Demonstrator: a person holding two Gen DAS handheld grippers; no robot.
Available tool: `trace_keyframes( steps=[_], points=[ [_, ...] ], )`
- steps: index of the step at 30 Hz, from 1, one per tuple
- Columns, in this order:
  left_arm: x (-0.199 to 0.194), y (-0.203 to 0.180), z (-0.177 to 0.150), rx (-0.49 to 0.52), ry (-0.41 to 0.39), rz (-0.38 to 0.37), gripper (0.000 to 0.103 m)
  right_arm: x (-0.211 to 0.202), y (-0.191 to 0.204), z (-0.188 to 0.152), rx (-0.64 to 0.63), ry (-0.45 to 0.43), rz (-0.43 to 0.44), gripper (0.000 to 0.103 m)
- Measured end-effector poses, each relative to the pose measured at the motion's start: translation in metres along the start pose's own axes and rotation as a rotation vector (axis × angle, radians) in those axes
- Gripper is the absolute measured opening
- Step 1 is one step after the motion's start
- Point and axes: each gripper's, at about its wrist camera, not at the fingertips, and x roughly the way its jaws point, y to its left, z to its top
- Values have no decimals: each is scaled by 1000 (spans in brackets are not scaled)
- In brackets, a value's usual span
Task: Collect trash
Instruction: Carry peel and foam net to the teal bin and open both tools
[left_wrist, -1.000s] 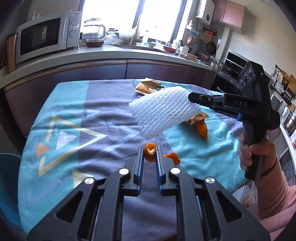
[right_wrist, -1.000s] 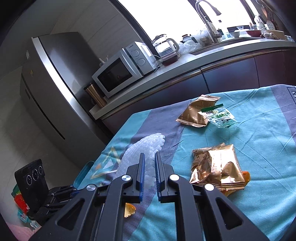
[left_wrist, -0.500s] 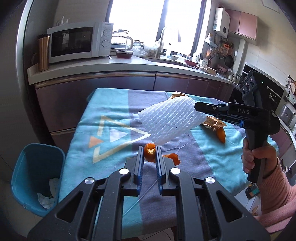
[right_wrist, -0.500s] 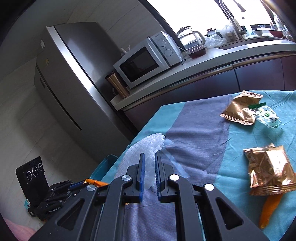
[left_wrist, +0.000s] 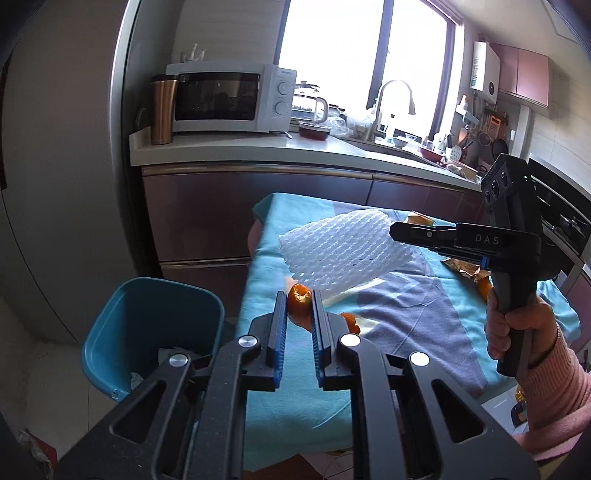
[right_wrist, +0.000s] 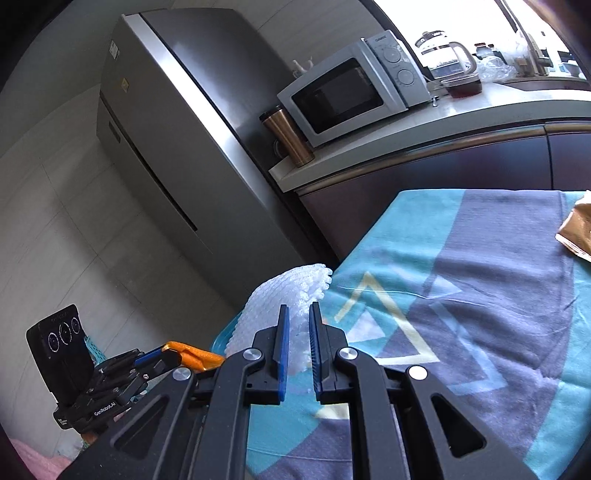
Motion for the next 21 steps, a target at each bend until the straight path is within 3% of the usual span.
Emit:
trace_keyframes(
  steps=[9,21],
  points=[
    [-14,50,-1,-47,-8,108,13,59,32,5,-43,77,43,9],
    [6,101,-17,-115,51,205,13,132,64,2,-99,195,43,8]
  ],
)
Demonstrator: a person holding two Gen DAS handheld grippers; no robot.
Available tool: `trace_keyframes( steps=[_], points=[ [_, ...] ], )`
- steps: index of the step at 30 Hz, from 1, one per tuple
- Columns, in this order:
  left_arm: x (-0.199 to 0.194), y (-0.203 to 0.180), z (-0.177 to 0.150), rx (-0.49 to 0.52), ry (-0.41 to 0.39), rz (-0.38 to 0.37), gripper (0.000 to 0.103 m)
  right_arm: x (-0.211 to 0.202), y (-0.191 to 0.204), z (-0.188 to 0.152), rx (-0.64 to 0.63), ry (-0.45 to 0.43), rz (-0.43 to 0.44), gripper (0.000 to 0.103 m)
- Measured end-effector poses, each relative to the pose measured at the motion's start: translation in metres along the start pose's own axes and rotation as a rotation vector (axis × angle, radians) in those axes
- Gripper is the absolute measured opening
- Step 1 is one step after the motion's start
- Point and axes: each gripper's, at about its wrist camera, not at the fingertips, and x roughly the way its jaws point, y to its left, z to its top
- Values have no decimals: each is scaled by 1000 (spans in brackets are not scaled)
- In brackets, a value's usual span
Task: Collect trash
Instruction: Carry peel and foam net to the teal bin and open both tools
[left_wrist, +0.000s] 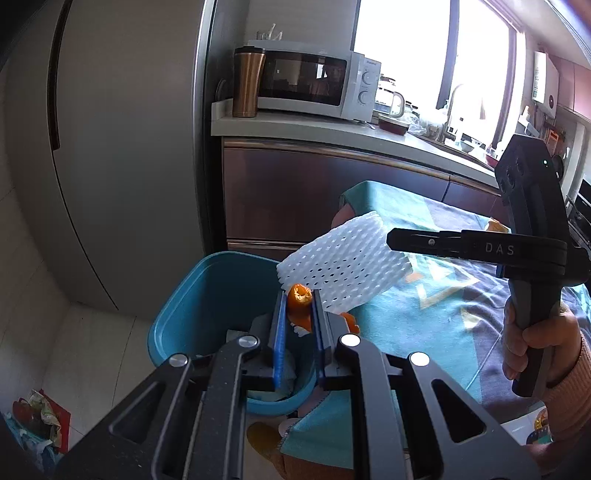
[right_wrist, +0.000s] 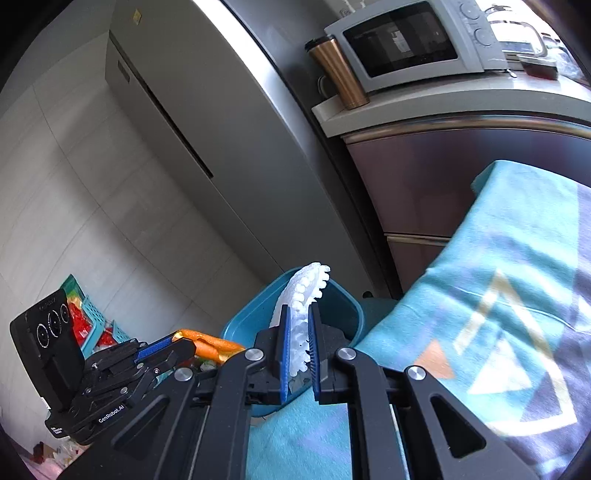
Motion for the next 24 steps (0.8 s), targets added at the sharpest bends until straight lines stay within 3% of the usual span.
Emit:
trace_keyframes(
  steps=[12,24],
  points=[
    [35,23,-10,-32,67,71,13,50,19,-1,-23,92,-1,7],
    [91,37,-22,-82,167,124,16,42,11,-13,9,106,7,9]
  ],
)
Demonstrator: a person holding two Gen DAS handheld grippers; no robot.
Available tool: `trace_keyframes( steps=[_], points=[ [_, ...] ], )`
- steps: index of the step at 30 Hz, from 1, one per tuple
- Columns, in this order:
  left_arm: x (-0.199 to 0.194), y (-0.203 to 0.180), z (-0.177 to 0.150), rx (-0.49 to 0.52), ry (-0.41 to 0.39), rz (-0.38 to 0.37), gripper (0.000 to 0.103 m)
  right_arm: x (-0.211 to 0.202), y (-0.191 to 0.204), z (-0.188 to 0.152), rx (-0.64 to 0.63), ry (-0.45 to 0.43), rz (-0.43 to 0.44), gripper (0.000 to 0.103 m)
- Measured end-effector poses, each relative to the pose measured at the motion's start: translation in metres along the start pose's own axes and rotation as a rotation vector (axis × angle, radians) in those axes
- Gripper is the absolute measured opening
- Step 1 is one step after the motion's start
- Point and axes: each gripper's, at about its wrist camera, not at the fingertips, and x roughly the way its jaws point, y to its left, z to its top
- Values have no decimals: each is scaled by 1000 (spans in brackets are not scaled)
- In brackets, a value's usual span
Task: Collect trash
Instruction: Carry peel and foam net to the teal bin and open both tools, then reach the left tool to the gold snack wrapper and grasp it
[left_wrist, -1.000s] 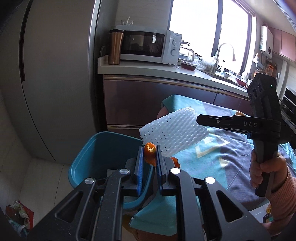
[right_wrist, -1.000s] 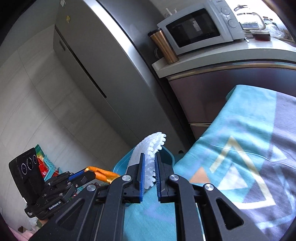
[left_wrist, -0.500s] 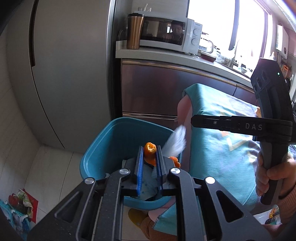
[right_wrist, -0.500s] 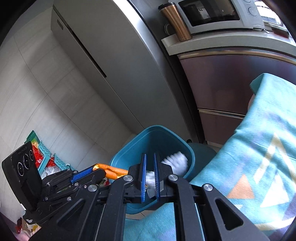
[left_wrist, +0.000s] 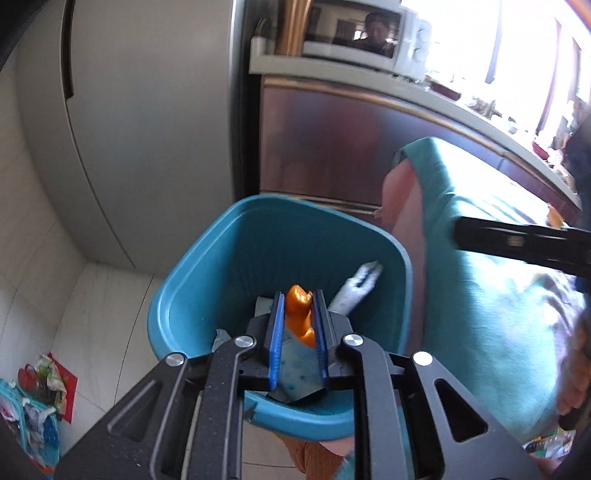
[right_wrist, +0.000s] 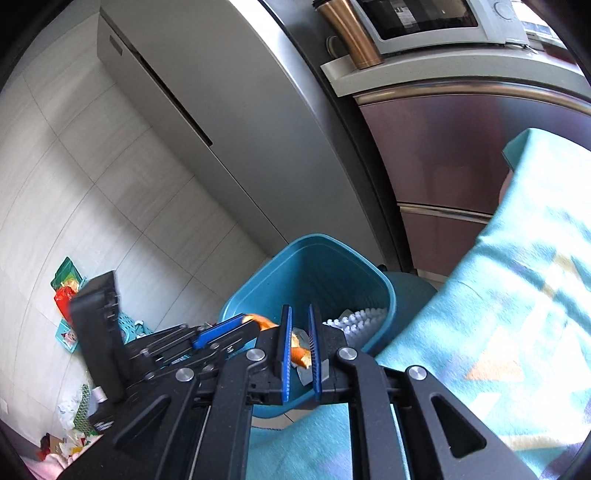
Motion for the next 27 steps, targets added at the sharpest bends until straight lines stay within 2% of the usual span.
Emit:
trace_keyframes(
  steps=[2,4,7,13,15,20,27],
  points=[
    [10,1,-1,-3,18,-1,18,0,-2,2,5,-2,1,9],
    [16,1,-2,-10,28,5,28,-4,-2,1,5,-5,0,9],
    [19,-2,-5,-3,26,12,30,-10,-5,-3,9,-15,3,10],
    [-5,-23,-1,45,-53,-21,34,-38,-10,-13,-9,-58,-6,20],
    [-20,-34,3,67,-93,-58,37,-53,-12,-18,-16,-82,-19,26],
    [-51,-75,7,138,-177,-157,40,-97,-28,-31,-7,-159,-69,28],
    [-72,-145,5,247,-217,-303,44,-167,-63,-63,46,-245,-202,34]
  ],
)
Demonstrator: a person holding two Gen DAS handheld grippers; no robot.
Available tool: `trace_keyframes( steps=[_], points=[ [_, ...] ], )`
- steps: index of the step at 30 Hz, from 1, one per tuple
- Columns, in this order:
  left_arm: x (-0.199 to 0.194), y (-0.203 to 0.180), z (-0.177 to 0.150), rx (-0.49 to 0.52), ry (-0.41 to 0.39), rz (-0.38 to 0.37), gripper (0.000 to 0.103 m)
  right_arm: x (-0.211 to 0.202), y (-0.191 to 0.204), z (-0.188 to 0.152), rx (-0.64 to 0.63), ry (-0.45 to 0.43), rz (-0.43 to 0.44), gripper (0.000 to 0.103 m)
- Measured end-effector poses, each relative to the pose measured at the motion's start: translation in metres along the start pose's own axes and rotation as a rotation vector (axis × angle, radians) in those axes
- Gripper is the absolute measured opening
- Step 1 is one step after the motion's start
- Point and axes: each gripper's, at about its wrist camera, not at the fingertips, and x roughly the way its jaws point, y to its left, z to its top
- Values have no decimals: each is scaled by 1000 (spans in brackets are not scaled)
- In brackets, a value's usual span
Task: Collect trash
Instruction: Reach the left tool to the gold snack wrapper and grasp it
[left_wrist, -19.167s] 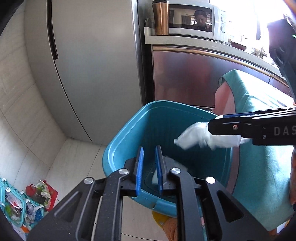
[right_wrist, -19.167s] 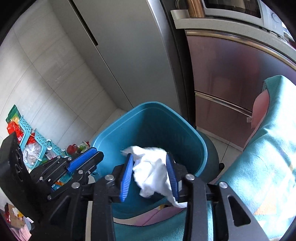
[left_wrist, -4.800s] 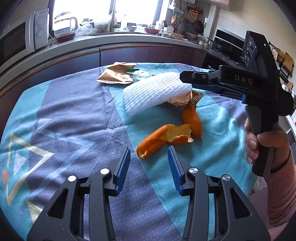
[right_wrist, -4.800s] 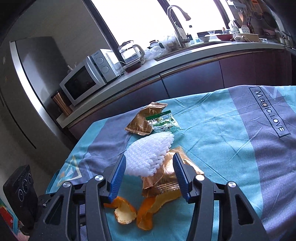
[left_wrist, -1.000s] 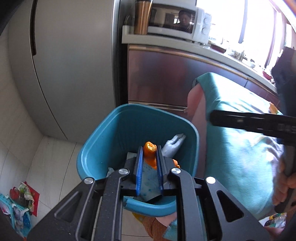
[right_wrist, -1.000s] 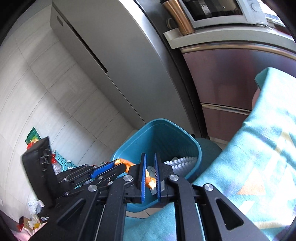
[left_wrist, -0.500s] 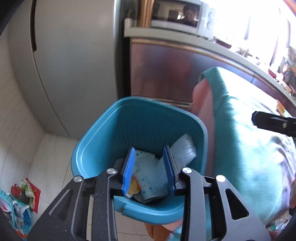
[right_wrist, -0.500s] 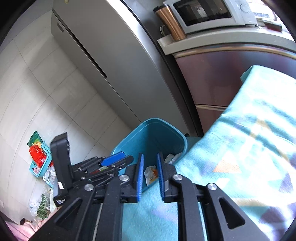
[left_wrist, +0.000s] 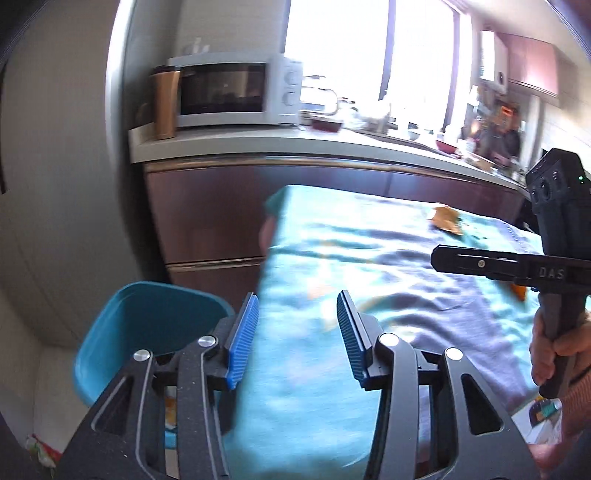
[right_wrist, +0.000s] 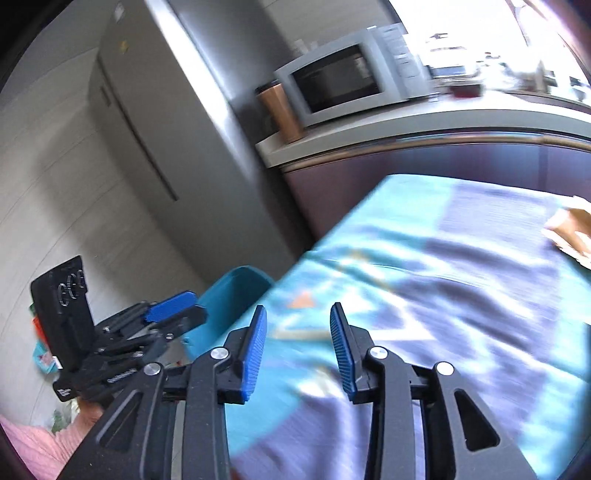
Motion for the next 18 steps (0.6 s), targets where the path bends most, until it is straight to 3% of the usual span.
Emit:
trace_keyframes(
  steps=[12,18],
  points=[
    [39,-141,5,128,60,-270,47,-117,-112,-22,174,-142,-273,39],
    [64,-205,7,191,121,-372,49,-147,-169,-26,259,-173,-323,42]
  ],
)
